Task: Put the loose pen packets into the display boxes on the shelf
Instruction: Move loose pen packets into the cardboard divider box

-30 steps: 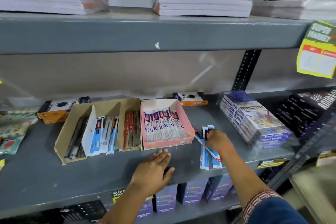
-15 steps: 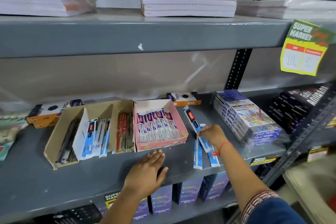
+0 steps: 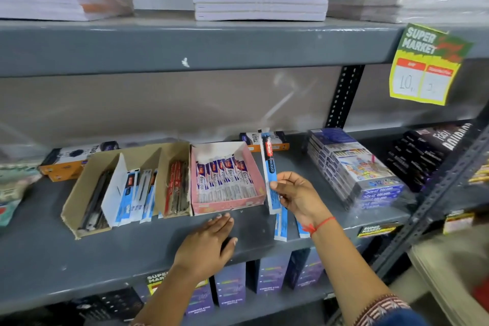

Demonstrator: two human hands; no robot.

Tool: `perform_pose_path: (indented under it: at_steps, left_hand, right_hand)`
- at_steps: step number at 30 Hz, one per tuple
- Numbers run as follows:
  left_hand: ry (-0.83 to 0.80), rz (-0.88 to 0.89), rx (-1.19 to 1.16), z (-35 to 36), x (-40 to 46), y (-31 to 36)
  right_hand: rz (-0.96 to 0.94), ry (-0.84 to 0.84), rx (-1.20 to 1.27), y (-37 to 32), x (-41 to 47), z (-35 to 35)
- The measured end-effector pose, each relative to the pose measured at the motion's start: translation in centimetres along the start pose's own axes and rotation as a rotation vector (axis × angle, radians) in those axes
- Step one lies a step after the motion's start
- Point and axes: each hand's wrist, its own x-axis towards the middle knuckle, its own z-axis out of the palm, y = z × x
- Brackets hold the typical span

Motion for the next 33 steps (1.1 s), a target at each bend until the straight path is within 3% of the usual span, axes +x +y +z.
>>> perform_pose_path:
  at_steps: [9, 16, 20, 28, 33]
  left_hand:
    - [0.014, -0.147, -0.002, -1.4, -4.0, -3.2]
    - [0.150, -0.365, 0.008, -2.7, -9.9, -11.7]
    - [0.157, -0.416, 0.038, -3.9, -12.6, -15.8]
    - [0.242, -0.346, 0.021, -3.3, -13.2, -17.9]
    - [0.263, -0.331, -0.021, -3.3, -13.1, -17.9]
  right_hand:
    - [0.057, -0.067, -0.083, 0.6, 0.4, 5.8]
    - [0.071, -0.209, -0.198, 2.8, 0.2, 16.4]
    - [0.041, -0.216, -0.387, 4.9, 0.5, 22.4]
    - [-0.154, -0.031, -0.855, 6.8, 3.3, 29.1]
    - [-0.095, -0.035, -1.082, 6.7, 5.5, 30.9]
